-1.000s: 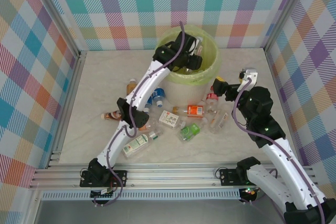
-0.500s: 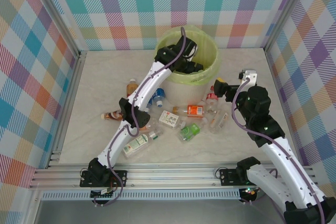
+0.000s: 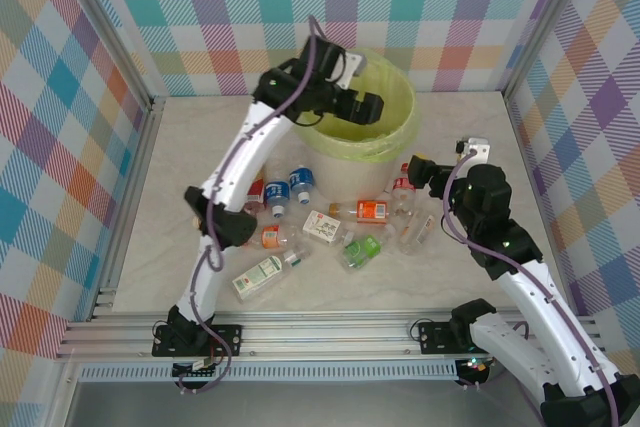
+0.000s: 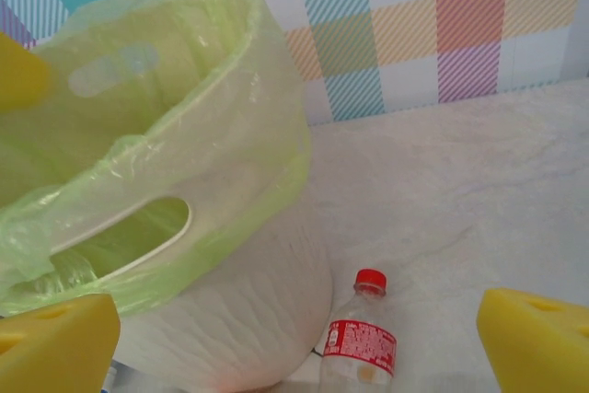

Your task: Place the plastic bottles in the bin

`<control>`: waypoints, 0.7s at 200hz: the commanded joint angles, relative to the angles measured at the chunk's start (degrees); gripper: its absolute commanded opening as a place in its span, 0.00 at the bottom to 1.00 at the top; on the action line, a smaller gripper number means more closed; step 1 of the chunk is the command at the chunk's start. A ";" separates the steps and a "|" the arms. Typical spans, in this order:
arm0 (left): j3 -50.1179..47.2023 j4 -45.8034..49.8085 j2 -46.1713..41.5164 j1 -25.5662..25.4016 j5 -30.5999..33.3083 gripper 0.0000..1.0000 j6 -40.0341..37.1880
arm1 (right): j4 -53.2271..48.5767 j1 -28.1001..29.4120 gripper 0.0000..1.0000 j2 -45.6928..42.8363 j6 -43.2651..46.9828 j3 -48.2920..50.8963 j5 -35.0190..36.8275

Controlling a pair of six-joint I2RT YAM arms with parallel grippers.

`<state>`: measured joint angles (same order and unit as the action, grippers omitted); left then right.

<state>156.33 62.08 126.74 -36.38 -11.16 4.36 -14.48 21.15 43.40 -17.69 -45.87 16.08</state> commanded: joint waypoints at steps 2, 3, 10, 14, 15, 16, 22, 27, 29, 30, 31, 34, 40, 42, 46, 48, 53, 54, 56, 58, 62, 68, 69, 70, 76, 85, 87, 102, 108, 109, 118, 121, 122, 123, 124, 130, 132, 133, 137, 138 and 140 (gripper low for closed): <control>-14.84 -12.39 -12.99 0.52 -1.63 1.00 -1.28 | -5.57 -0.73 0.99 -0.32 -6.97 -0.42 2.99; -15.67 -12.89 -13.48 0.52 -1.61 1.00 -1.28 | -5.83 -0.74 1.00 -0.33 -7.16 -0.35 3.08; -20.61 -16.12 -16.61 0.44 -1.31 1.00 -1.34 | -6.94 -1.01 1.00 -0.34 -8.94 0.36 3.88; -23.10 -17.32 -18.20 0.38 -0.96 1.00 -1.38 | -7.44 -1.15 1.00 -0.41 -9.99 0.90 4.18; -23.71 -17.68 -18.55 0.32 -0.84 1.00 -1.42 | -7.60 -1.21 1.00 -0.46 -10.21 0.97 4.29; -24.23 -18.04 -18.90 0.29 -0.82 1.00 -1.44 | -7.77 -1.25 1.00 -0.48 -10.54 1.14 4.35; -27.11 -19.89 -20.81 0.14 -0.15 1.00 -1.74 | -8.11 -1.59 1.00 -0.67 -12.25 2.12 4.53; -28.97 -21.01 -22.32 -0.04 0.66 1.00 -1.86 | -8.31 -1.67 1.00 -0.85 -13.50 2.92 4.51; -29.64 -21.38 -22.85 -0.08 1.04 1.00 -1.85 | -8.40 -1.71 1.00 -0.92 -14.14 3.22 4.50; -29.92 -21.56 -23.07 -0.09 1.13 1.00 -1.83 | -8.43 -1.72 1.00 -0.93 -14.44 3.41 4.49; -30.20 -21.70 -23.31 -0.13 1.36 1.00 -1.82 | -8.49 -1.76 1.00 -0.94 -14.72 3.54 4.49; -30.89 -22.06 -23.96 -0.18 1.80 1.00 -1.75 | -8.58 -1.80 1.00 -1.02 -15.63 3.99 4.49; -31.96 -22.48 -24.98 -0.27 2.47 1.00 -1.51 | -9.19 -1.96 1.00 -0.92 -17.69 4.78 4.49; -32.30 -22.48 -25.27 -0.27 2.57 1.00 -1.43 | -9.43 -2.00 1.00 -0.87 -18.29 5.05 4.49; -32.62 -22.34 -25.70 -0.25 2.71 1.00 -1.23 | -9.99 -2.00 1.00 -0.71 -19.66 5.48 4.45; -32.72 -22.20 -25.87 -0.27 2.76 1.00 -1.23 | -10.36 -1.99 1.00 -0.56 -20.43 5.67 4.42; -33.00 -21.74 -26.28 -0.27 2.74 1.00 -1.36 | -11.36 -2.01 1.00 -0.21 -22.52 6.18 4.47; -33.05 -21.70 -26.32 -0.27 2.73 1.00 -1.46 | -11.53 -2.00 1.00 -0.14 -22.93 6.29 4.48; -33.23 -21.60 -26.47 -0.27 2.55 1.00 -1.52 | -11.95 -1.99 1.00 0.03 -23.91 6.57 4.49; -33.42 -21.58 -26.59 -0.27 2.44 1.00 -1.67 | -12.34 -1.99 1.00 0.15 -24.83 6.78 4.45; -33.97 -21.71 -26.90 -0.27 2.21 1.00 -1.67 | -12.76 -2.05 1.00 0.42 -26.58 7.41 4.15; -35.11 -22.46 -27.43 -0.27 2.26 1.00 -1.39 | -12.85 -1.99 1.00 0.82 -28.66 8.58 3.40; -35.29 -22.63 -27.56 -0.27 2.31 1.00 -1.29 | -12.81 -1.99 1.00 0.91 -28.91 8.81 3.24; -35.48 -22.76 -27.66 -0.27 2.43 1.00 -1.24 | -12.79 -1.99 1.00 1.03 -29.16 8.92 3.12; -36.86 -23.89 -28.12 -0.27 3.10 1.00 0.07 | -12.79 -2.02 1.00 1.71 -30.88 10.01 2.48; -39.37 -26.11 -29.20 -0.27 4.23 1.00 1.82 | -13.06 -2.00 1.00 2.95 -32.31 11.04 1.73; -40.04 -26.64 -29.49 -0.27 4.50 1.00 2.19 | -13.15 -2.01 1.00 3.24 -32.45 11.17 1.74; -46.24 -31.84 -32.50 -0.27 5.71 1.00 4.53 | -14.78 -1.99 1.00 5.67 -33.28 11.49 2.22; -49.36 -34.61 -34.22 -0.27 5.78 1.00 5.15 | -14.88 -2.01 1.00 6.47 -33.41 11.68 2.25; -49.94 -35.12 -34.51 -0.27 5.83 1.00 5.27 | -14.83 -2.00 1.00 6.63 -33.43 11.72 2.23; -55.14 -39.72 -37.30 -0.27 6.05 1.00 6.10 | -14.12 -2.08 1.00 7.82 -34.32 12.38 1.63; -56.80 -41.15 -38.02 -0.27 6.39 1.00 6.31 | -13.72 -2.11 1.00 8.13 -34.67 12.66 1.29; -57.35 -41.38 -38.48 -0.27 6.58 1.00 6.33 | -13.55 -2.09 1.00 8.25 -34.72 12.78 1.09; -57.84 -41.93 -38.79 -0.27 6.67 1.00 6.39 | -13.38 -2.13 1.00 8.35 -34.79 12.84 0.94; -58.35 -42.38 -39.13 -0.27 6.80 1.00 6.55 | -13.25 -2.14 1.00 8.41 -34.87 13.01 0.78; -61.35 -44.66 -41.01 -0.27 7.81 1.00 7.07 | -12.17 -2.17 1.00 9.14 -35.39 13.52 -0.20; -62.19 -45.38 -41.63 -0.27 8.19 1.00 7.20 | -11.87 -2.23 1.00 9.46 -35.57 13.63 -0.55; -62.63 -45.51 -41.91 -0.23 8.27 1.00 7.26 | -11.75 -2.24 1.00 9.62 -35.66 13.67 -0.80; -64.37 -47.32 -43.05 -0.27 9.29 1.00 7.51 | -11.21 -2.32 1.00 10.17 -35.84 13.81 -1.57; -64.78 -47.76 -43.32 -0.27 9.47 1.00 7.60 | -11.15 -2.37 1.00 10.32 -35.84 13.89 -1.79; -65.59 -48.35 -43.92 -0.27 9.99 1.00 7.77 | -10.89 -2.41 1.00 10.73 -35.86 13.92 -2.18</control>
<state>98.06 27.49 91.50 -36.34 -5.56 8.82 -27.55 19.38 51.94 -49.43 -33.32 17.54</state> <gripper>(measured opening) 0.999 0.997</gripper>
